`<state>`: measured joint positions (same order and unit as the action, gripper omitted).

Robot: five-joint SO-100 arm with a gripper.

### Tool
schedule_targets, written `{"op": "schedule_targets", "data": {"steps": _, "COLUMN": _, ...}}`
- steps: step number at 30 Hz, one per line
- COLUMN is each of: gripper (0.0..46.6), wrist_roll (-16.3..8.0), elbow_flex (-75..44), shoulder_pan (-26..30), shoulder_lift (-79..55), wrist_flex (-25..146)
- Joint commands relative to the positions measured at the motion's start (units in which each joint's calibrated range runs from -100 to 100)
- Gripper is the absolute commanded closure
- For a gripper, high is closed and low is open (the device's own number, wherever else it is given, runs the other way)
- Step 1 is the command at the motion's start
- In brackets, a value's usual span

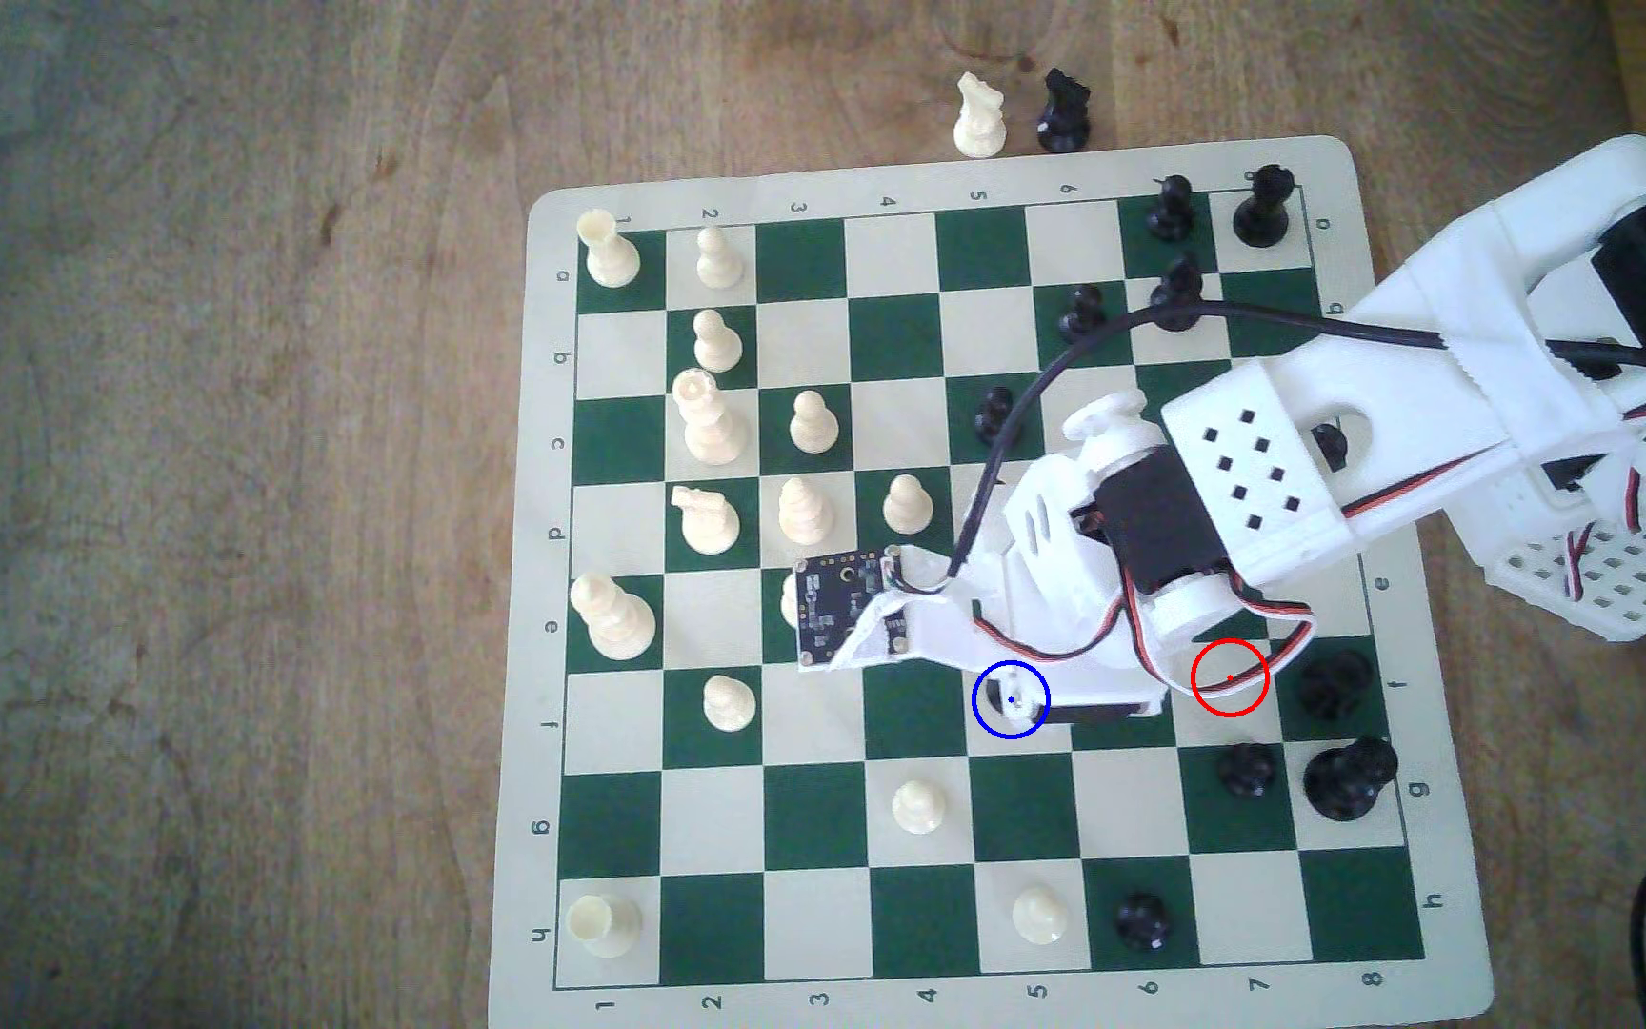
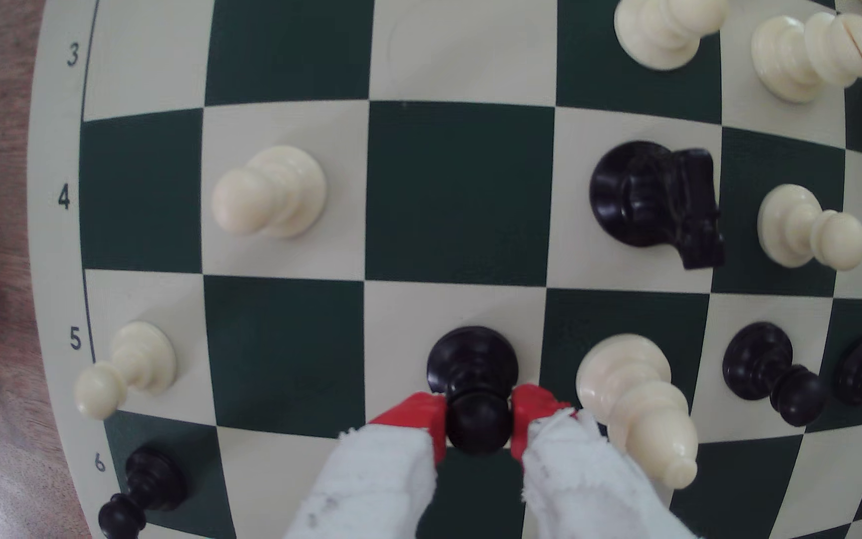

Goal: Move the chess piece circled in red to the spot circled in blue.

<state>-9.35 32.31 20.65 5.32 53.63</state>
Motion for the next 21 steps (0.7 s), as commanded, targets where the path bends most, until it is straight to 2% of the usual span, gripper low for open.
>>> {"op": "schedule_targets", "data": {"steps": 1, "gripper": 46.4, "wrist_roll": 0.15, "elbow_flex": -4.39, "shoulder_pan": 0.90, "shoulder_lift": 2.49, "wrist_flex": 0.67}}
{"op": "schedule_targets", "data": {"steps": 7, "gripper": 46.2, "wrist_roll": 0.00, "elbow_flex": -4.29, "shoulder_pan": 1.60, "shoulder_lift": 1.90, "wrist_flex": 0.76}}
{"op": "schedule_targets", "data": {"steps": 8, "gripper": 43.6, "wrist_roll": -0.10, "elbow_flex": -4.29, "shoulder_pan": 1.60, "shoulder_lift": 1.47, "wrist_flex": 0.59}}
{"op": "schedule_targets", "data": {"steps": 12, "gripper": 38.7, "wrist_roll": -0.10, "elbow_flex": -4.29, "shoulder_pan": 1.45, "shoulder_lift": 1.13, "wrist_flex": 0.51}}
{"op": "schedule_targets", "data": {"steps": 14, "gripper": 33.5, "wrist_roll": -0.10, "elbow_flex": -4.29, "shoulder_pan": 1.37, "shoulder_lift": 1.30, "wrist_flex": 0.51}}
{"op": "schedule_targets", "data": {"steps": 16, "gripper": 30.5, "wrist_roll": -0.05, "elbow_flex": -4.29, "shoulder_pan": 1.13, "shoulder_lift": 1.73, "wrist_flex": 0.59}}
{"op": "schedule_targets", "data": {"steps": 17, "gripper": 27.0, "wrist_roll": -0.05, "elbow_flex": -4.20, "shoulder_pan": 1.06, "shoulder_lift": 2.23, "wrist_flex": 0.84}}
{"op": "schedule_targets", "data": {"steps": 21, "gripper": 24.4, "wrist_roll": -0.05, "elbow_flex": -3.75, "shoulder_pan": 0.98, "shoulder_lift": 3.00, "wrist_flex": 1.00}}
